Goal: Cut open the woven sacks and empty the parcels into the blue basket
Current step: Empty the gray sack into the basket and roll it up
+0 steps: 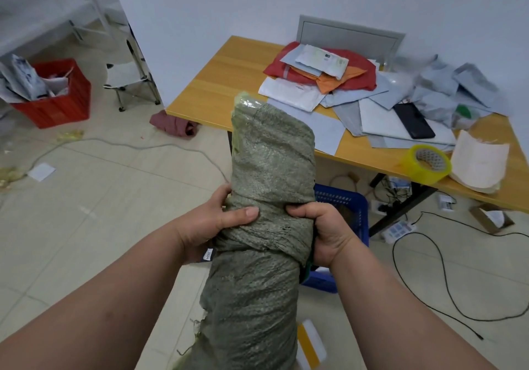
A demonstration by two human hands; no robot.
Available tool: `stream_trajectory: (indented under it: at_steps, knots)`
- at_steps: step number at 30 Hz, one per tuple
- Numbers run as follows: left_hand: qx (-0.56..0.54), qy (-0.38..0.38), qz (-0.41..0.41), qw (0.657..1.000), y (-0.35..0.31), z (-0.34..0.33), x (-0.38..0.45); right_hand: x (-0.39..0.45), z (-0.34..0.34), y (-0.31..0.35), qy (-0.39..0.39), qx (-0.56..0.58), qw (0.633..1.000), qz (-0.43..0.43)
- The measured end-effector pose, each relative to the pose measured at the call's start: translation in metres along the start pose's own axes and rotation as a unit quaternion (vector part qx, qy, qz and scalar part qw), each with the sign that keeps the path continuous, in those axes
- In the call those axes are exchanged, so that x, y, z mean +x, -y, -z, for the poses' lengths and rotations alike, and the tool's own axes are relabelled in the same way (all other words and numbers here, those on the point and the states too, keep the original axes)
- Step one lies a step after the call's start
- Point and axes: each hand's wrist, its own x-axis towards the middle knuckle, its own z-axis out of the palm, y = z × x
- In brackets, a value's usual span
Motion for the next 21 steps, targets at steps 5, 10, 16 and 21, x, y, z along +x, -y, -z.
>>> stream_trajectory:
  at_steps: [5,10,16,21]
  knots:
    - [-0.097,0.043,-0.007,0.994,-0.001,-0.008,-0.003,0.003,-0.017,0.007,-0.012,-0.022,1.0,0.015]
    - [-0.148,-0.078,-0.021,0.986,0.009,-0.007,-0.001,0.012,-0.025,0.012,-0.164,-0.201,0.955,0.141]
    - [-0.093,-0.332,-0.083,0.935,0.01,0.017,0.007,-0.007,-0.019,0.004,-0.187,-0.311,0.921,0.139]
    - [-0.089,-0.48,-0.149,0.86,0.004,0.028,0.004,-0.005,-0.031,-0.012,-0.127,-0.427,0.89,0.095]
